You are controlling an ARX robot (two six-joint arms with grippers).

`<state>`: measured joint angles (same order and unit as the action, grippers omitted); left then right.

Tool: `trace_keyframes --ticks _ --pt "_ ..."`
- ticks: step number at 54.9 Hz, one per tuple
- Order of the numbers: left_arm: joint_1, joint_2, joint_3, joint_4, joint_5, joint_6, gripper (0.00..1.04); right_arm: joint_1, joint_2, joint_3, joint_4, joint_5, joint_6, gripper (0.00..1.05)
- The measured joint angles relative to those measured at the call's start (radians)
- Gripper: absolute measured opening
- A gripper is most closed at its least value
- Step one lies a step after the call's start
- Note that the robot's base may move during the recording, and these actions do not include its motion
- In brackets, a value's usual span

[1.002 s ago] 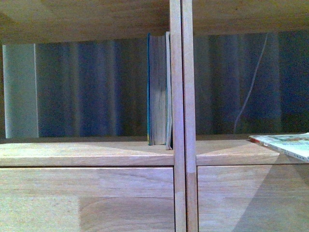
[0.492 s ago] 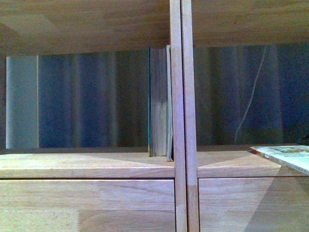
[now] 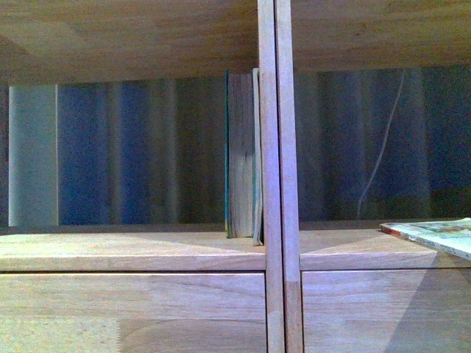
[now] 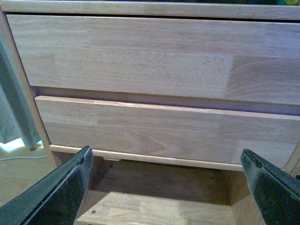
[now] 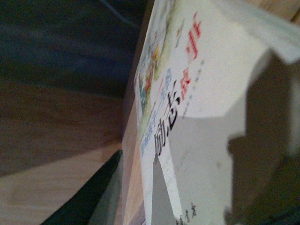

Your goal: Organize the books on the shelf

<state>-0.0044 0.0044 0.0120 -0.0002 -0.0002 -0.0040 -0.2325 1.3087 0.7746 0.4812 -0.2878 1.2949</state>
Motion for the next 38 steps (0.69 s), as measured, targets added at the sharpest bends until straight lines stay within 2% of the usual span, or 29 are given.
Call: trace_keyframes --ticks 14,23,25,26,27,28,30,35,38 --pt "0.0 0.0 0.0 0.0 0.0 0.0 0.97 -0.005 0.0 -0.023 0.029 0.008 0.015 0.1" --pt "0.005 0.003 0.0 0.0 0.022 -0.002 0.97 -0.011 -0.018 -0.052 0.061 -0.006 0.031 0.07" --pt "0.047 0.031 0.006 0.004 0.163 -0.018 0.97 -0.017 -0.026 -0.06 0.07 -0.019 0.035 0.07" --pt "0.089 0.06 0.011 0.015 0.267 -0.028 0.97 -0.023 -0.032 -0.065 0.079 -0.028 0.039 0.07" --pt "0.109 0.078 0.014 0.024 0.318 -0.028 0.97 -0.026 -0.035 -0.068 0.083 -0.033 0.042 0.07" --pt "0.155 0.121 0.021 0.042 0.427 -0.03 0.97 -0.033 -0.042 -0.072 0.09 -0.043 0.046 0.07" --pt "0.214 0.185 0.031 0.074 0.558 -0.035 0.97 -0.043 -0.055 -0.077 0.101 -0.056 0.05 0.07" --pt "0.325 0.32 0.049 0.184 0.79 -0.053 0.97 -0.076 -0.087 -0.082 0.134 -0.111 0.065 0.07" --pt "0.361 0.398 0.069 0.26 0.862 -0.064 0.97 -0.102 -0.108 -0.082 0.153 -0.131 0.072 0.07"
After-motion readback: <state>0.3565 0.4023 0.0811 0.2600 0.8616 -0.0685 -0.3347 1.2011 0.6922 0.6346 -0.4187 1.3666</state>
